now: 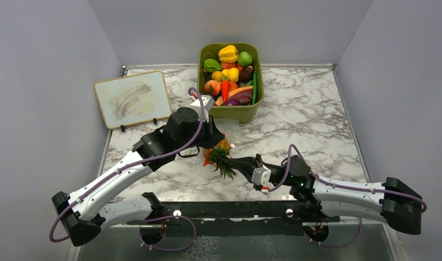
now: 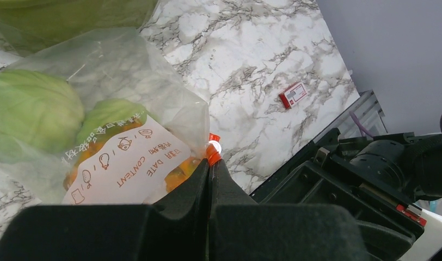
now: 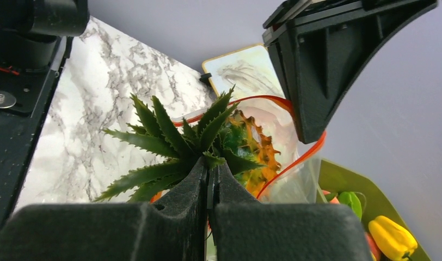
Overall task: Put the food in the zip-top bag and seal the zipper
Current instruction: Adjust the zipper food storage bag at the center of the board.
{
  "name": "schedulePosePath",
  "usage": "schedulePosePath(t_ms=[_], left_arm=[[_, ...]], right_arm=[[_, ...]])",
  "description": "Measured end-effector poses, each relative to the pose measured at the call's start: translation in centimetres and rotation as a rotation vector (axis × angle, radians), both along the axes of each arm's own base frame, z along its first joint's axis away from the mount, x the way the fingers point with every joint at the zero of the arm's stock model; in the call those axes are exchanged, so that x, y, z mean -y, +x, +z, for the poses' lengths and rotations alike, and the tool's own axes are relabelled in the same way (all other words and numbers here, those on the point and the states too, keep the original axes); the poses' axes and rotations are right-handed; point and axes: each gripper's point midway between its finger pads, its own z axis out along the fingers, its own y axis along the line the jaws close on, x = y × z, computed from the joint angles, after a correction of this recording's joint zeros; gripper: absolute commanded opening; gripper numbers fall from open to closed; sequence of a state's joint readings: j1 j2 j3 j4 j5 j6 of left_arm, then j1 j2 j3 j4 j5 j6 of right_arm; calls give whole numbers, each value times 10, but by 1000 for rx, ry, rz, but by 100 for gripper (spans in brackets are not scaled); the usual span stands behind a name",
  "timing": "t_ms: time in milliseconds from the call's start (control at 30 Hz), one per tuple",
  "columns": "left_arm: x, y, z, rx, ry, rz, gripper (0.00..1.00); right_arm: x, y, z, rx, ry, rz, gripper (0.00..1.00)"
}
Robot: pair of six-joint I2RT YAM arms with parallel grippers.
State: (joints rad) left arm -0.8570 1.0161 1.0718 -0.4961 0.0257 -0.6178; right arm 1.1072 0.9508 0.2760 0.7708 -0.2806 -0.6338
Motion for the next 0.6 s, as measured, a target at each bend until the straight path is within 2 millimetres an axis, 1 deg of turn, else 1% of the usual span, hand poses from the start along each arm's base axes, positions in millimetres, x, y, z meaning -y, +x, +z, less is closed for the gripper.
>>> schedulePosePath(t_ms=[133,267,333,433,500,600], left_arm=[[-3,0,1,12,3,3,0],[-8,5,-1,22,19,15,0],[-10,7,-1,22,19,22,0],[-9,6,0,13,10,19,0],[-7,4,2,-4,-13,16,0],[-1,-1,2,-40,-59,5,0]], right_arm=[[6,4,12,11,35,-36,1],[23,13,30,29,105,-121,1],[30,15,33,37,126,-150,1],[32,16,31,46,126,-157,1],[28,14,27,48,111,-141,1],[18,12,14,58,66,-104,1]])
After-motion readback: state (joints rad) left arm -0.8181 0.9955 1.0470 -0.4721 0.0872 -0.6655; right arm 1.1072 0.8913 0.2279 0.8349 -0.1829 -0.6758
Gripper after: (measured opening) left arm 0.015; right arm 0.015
